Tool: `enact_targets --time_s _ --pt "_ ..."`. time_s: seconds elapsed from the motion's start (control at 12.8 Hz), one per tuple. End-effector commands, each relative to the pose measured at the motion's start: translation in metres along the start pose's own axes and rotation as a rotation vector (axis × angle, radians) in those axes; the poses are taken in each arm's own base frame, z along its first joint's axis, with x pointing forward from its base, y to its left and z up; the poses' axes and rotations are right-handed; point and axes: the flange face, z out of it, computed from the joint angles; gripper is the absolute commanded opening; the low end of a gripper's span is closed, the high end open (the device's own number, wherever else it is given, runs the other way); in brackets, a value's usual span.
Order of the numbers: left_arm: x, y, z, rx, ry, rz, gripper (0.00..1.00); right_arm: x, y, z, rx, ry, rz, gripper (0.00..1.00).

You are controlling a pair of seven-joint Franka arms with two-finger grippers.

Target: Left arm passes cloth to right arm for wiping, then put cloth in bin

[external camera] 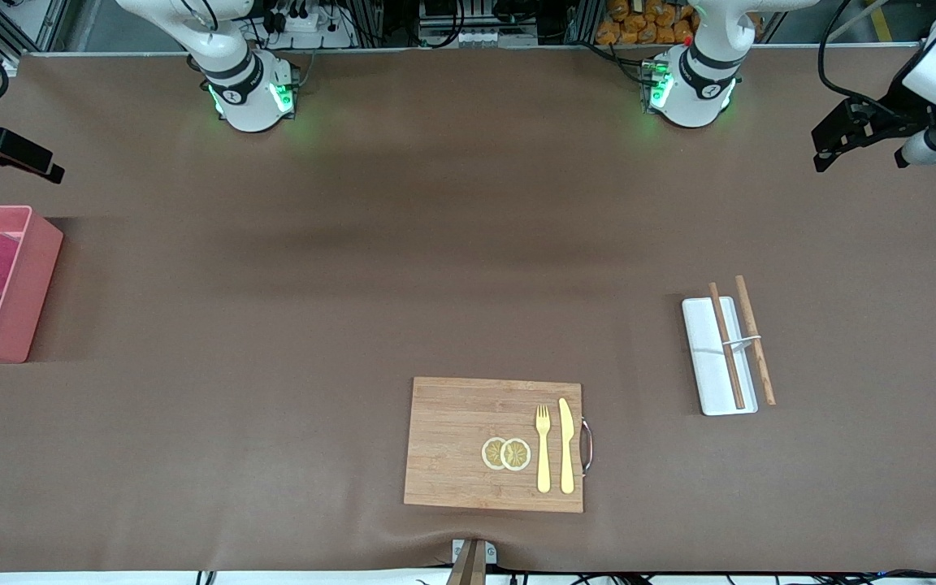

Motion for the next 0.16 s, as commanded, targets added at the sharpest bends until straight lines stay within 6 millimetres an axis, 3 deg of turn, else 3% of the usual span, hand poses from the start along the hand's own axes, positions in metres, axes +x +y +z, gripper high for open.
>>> enact_targets --time_s 0.0,0.08 --pt "0.0001 -0.0112 -0.0047 0.002 0.014 -0.003 1.00 -0.0014 -0.0027 -0.0053 0.004 -0.002 0.013 1.00" --pt "0.0001 -0.0126 -0.0059 0.001 0.015 -0.009 1.00 -0.0015 -0.0035 -0.0053 0.004 -0.002 0.011 1.00"
